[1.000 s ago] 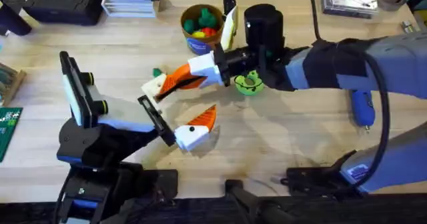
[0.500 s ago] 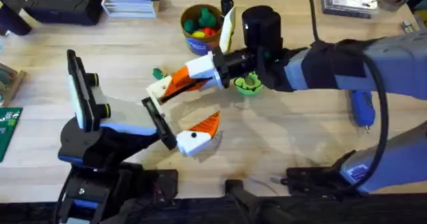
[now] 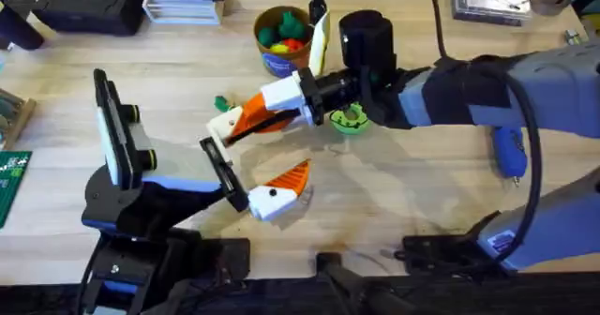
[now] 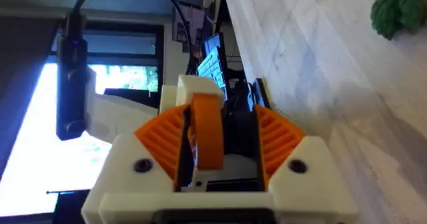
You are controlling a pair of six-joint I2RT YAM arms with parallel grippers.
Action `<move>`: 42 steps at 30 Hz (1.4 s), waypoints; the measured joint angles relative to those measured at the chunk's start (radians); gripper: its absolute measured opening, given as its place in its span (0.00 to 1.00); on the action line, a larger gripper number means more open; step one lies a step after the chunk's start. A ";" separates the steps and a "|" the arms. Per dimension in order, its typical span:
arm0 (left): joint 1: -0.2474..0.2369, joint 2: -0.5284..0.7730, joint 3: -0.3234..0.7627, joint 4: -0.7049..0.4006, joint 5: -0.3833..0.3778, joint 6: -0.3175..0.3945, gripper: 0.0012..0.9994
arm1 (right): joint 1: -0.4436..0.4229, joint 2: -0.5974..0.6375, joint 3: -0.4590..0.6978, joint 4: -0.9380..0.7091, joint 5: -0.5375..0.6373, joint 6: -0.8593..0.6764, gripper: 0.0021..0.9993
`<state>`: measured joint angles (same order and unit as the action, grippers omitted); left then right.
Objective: Pick up the gripper from the table and insert it into the empty holder that is missing its gripper. Then pick up a screw, insert it into the mounting hole, and use the screwdriver to tighten it. Finally, clean up the table by picking up the vegetable and placing it into the bucket.
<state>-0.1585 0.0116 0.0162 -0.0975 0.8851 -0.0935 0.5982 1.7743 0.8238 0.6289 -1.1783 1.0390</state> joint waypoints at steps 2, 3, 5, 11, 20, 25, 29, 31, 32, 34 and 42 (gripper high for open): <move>0.000 -0.001 0.000 0.000 0.011 0.010 0.99 | -0.006 0.002 0.000 -0.002 -0.008 0.000 0.59; -0.001 -0.002 0.000 0.000 0.016 0.013 0.99 | -0.010 0.005 0.000 -0.002 -0.014 0.000 0.62; -0.003 -0.007 0.000 0.000 0.022 0.019 0.99 | -0.015 0.012 -0.001 -0.003 -0.028 -0.001 0.70; -0.024 -0.008 0.000 -0.007 0.092 0.025 0.99 | -0.011 0.015 -0.001 0.001 -0.074 -0.012 0.78; -0.030 -0.008 0.000 -0.012 0.142 0.025 0.99 | -0.034 0.015 -0.001 0.000 -0.107 -0.022 0.99; -0.030 -0.008 0.000 -0.012 0.144 0.025 0.99 | -0.075 0.015 -0.001 0.000 -0.090 -0.026 0.99; -0.030 -0.008 0.000 -0.012 0.144 0.025 0.99 | -0.126 0.015 0.010 -0.002 -0.066 -0.039 0.99; -0.030 -0.008 0.000 -0.012 0.144 0.025 0.99 | -0.156 0.015 0.033 -0.002 -0.061 -0.048 0.99; -0.030 -0.008 0.000 -0.012 0.144 0.025 0.99 | -0.170 0.015 0.048 -0.002 -0.057 -0.053 0.99; -0.030 -0.008 0.000 -0.012 0.144 0.025 0.99 | -0.201 0.011 0.082 -0.011 -0.051 -0.065 0.99; -0.030 -0.008 0.000 -0.012 0.144 0.025 0.99 | -0.298 -0.148 0.165 -0.339 0.062 -0.212 0.99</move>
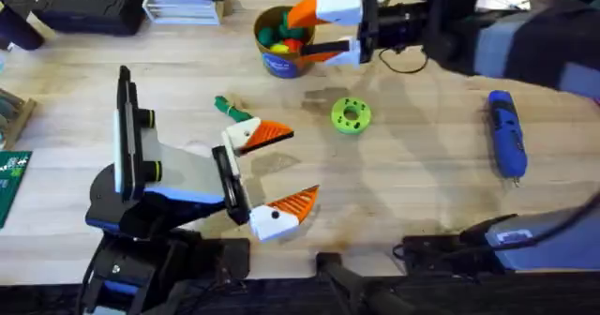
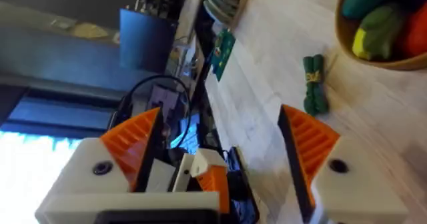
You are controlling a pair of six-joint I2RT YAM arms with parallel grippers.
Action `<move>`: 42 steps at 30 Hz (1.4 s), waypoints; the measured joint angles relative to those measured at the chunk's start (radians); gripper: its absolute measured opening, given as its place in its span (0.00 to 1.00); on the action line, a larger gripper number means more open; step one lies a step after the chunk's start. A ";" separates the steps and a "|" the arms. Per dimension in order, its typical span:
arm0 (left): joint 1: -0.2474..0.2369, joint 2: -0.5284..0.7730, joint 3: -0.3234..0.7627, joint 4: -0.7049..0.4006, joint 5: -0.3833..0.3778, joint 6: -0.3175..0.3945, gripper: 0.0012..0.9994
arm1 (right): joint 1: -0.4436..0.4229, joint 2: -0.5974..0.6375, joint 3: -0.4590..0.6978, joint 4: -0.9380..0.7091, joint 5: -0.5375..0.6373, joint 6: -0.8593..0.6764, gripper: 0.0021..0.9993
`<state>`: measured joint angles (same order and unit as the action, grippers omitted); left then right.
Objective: Pick up the gripper from the table and insert it into the empty holder that is missing its gripper. Then pick up a screw, insert it into the mounting hole, and use the screwdriver to tighten it. Finally, clean up the table by picking up the vegetable and placing it into the bucket.
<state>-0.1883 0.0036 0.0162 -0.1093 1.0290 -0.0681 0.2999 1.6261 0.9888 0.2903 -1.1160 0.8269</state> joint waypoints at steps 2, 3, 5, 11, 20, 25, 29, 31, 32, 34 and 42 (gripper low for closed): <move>0.000 0.000 0.000 0.000 0.000 0.000 0.99 | -0.009 -0.051 0.018 -0.163 0.054 -0.071 0.99; 0.000 0.000 0.000 0.000 0.000 0.000 0.99 | -0.011 -0.078 0.028 -0.258 0.087 -0.115 0.99; 0.000 0.000 0.000 0.000 0.000 0.000 0.99 | -0.010 -0.137 0.047 -0.454 0.165 -0.201 0.99; 0.000 0.000 0.000 0.000 0.000 0.000 0.99 | 0.073 -0.352 0.071 -0.942 0.563 -0.409 1.00; 0.000 0.000 0.000 0.000 0.001 0.000 0.99 | 0.288 -0.443 0.075 -1.217 1.038 -0.492 1.00; 0.000 0.000 0.000 0.000 0.000 0.000 0.99 | 0.309 -0.422 0.075 -1.206 1.098 -0.500 1.00; 0.000 0.000 0.000 0.000 0.000 0.000 0.99 | 0.309 -0.392 0.075 -1.201 1.120 -0.504 0.99; 0.000 0.000 0.000 0.000 0.001 0.000 0.99 | 0.309 -0.356 0.075 -1.191 1.124 -0.506 0.99; 0.000 0.000 0.000 0.000 0.001 0.000 0.99 | 0.309 -0.335 0.075 -1.182 1.126 -0.507 0.98; 0.000 0.000 0.000 0.000 0.001 0.000 0.99 | 0.309 -0.287 0.075 -1.157 1.127 -0.507 0.96; 0.000 0.000 0.000 0.000 0.001 0.000 0.99 | 0.309 -0.135 0.075 -1.068 1.131 -0.511 0.77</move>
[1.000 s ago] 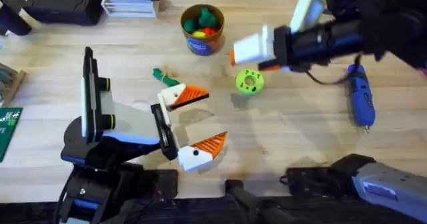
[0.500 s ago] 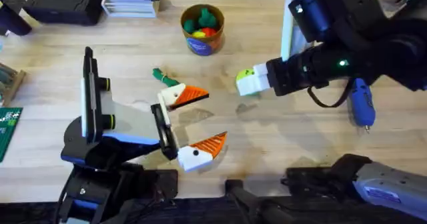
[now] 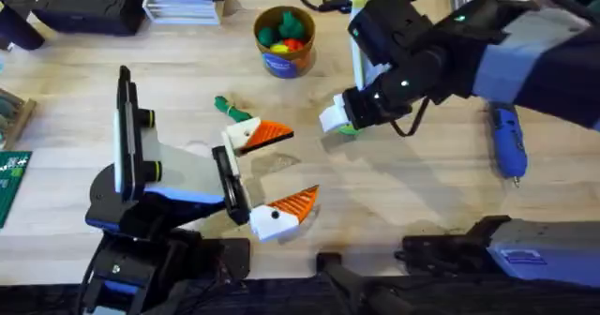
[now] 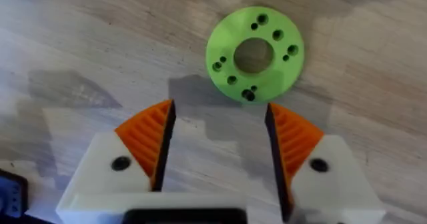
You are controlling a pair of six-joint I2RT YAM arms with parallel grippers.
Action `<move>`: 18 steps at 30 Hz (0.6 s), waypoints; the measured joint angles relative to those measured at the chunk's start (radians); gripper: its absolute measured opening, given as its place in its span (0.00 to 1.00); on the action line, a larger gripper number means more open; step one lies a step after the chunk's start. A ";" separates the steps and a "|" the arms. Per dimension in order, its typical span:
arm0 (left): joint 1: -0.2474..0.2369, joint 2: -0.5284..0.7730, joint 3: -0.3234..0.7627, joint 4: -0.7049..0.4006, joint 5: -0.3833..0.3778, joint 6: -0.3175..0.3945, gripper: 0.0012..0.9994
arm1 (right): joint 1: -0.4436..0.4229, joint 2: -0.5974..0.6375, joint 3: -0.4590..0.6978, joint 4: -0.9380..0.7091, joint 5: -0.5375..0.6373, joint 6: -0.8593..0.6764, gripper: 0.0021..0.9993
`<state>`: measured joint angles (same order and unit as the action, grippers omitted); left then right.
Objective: Pick up the gripper from the table and insert it into the empty holder that is missing its gripper. Then pick up a screw, insert it into the mounting hole, and use the screwdriver to tighten it. Finally, clean up the table by picking up the vegetable and placing it into the bucket.
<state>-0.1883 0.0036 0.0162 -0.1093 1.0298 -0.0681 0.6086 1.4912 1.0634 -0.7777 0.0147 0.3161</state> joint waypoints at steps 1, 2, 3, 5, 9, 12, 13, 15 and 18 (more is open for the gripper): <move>0.000 0.000 0.000 0.000 0.000 0.000 0.99 | 0.000 0.013 0.000 0.000 0.001 0.000 0.74; 0.000 0.000 0.000 0.000 0.000 0.000 0.99 | 0.000 0.027 0.000 0.000 0.008 0.000 0.71; 0.000 0.000 0.000 0.000 0.000 0.000 0.99 | 0.000 0.038 0.000 0.000 0.014 0.000 0.69; 0.000 0.000 0.000 0.000 0.000 0.000 0.99 | 0.000 0.066 0.000 0.000 0.029 0.000 0.68; 0.000 0.000 0.000 0.000 0.000 0.000 0.99 | 0.000 0.110 0.000 0.001 0.048 -0.002 0.63; 0.000 0.000 0.000 0.000 0.000 0.000 0.99 | 0.000 0.125 0.000 0.005 0.061 -0.003 0.63; 0.000 0.000 0.000 0.000 0.000 0.000 0.99 | 0.000 0.128 0.000 0.010 0.064 -0.003 0.62; 0.000 0.000 0.000 0.000 0.000 0.000 0.99 | 0.000 0.131 0.000 0.022 0.070 -0.003 0.59; 0.000 0.000 0.000 0.000 0.000 0.000 0.99 | 0.000 0.131 0.000 0.040 0.073 -0.003 0.53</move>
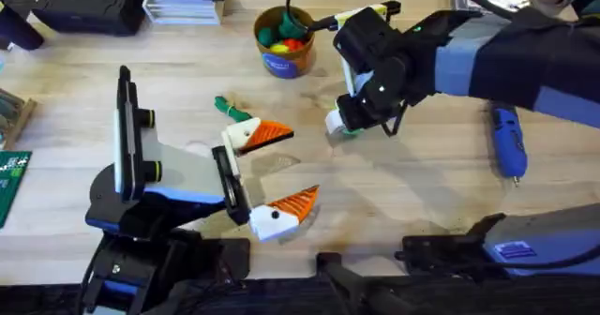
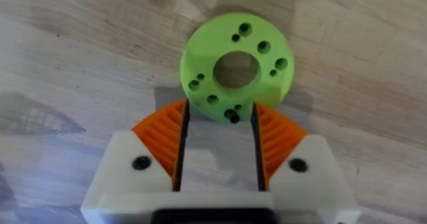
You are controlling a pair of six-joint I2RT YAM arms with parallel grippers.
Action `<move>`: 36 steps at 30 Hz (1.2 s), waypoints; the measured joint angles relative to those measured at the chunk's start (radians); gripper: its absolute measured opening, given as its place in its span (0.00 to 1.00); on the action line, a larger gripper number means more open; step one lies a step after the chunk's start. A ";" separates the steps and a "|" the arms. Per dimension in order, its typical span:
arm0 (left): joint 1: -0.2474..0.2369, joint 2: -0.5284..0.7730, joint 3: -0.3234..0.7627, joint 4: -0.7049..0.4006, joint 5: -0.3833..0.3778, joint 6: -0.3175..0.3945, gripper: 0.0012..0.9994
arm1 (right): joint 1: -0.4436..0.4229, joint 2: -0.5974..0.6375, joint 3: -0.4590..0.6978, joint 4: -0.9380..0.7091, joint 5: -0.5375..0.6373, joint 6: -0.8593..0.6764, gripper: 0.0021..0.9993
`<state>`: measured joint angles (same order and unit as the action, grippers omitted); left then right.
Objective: Pick up the gripper from the table and insert it into the empty holder that is missing its gripper. Then pick up a screw, insert it into the mounting hole, and use the screwdriver to tighten it. Finally, clean up the table by picking up the vegetable and placing it into the bucket.
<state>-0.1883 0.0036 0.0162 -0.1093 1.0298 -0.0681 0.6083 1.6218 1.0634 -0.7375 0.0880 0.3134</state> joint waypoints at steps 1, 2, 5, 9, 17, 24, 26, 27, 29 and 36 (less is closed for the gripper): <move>0.000 0.000 0.000 0.000 0.000 0.000 0.99 | 0.000 0.000 0.000 0.006 0.001 0.000 0.51; 0.000 0.000 0.000 0.000 0.000 0.000 0.99 | 0.000 0.000 0.000 0.010 0.001 0.000 0.50; 0.000 0.000 0.000 0.000 0.000 0.000 0.99 | 0.000 0.000 0.000 0.010 0.001 0.000 0.48; 0.000 0.000 0.000 0.000 0.000 0.000 0.99 | 0.000 0.000 0.000 0.005 0.001 0.000 0.48; 0.000 0.000 0.000 0.000 0.000 0.000 0.99 | 0.000 0.000 0.000 -0.003 0.001 0.000 0.44; 0.000 0.000 0.000 0.000 0.000 0.000 0.99 | 0.000 0.000 0.000 -0.017 0.001 0.000 0.40; 0.000 0.000 0.000 0.000 0.000 0.000 0.99 | 0.000 0.000 0.000 -0.015 0.001 0.000 0.36; 0.000 0.000 0.000 0.000 0.000 0.000 0.99 | 0.000 0.000 0.000 -0.015 0.001 0.000 0.35; 0.000 0.000 0.000 0.000 0.000 0.000 0.99 | 0.000 0.000 0.000 -0.015 0.001 0.000 0.35; 0.000 0.000 0.000 0.000 0.000 0.000 0.99 | 0.000 0.000 0.000 -0.015 0.002 0.000 0.26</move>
<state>-0.1883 0.0036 0.0162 -0.1093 1.0298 -0.0681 0.6083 1.6218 1.0634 -0.7525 0.0898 0.3133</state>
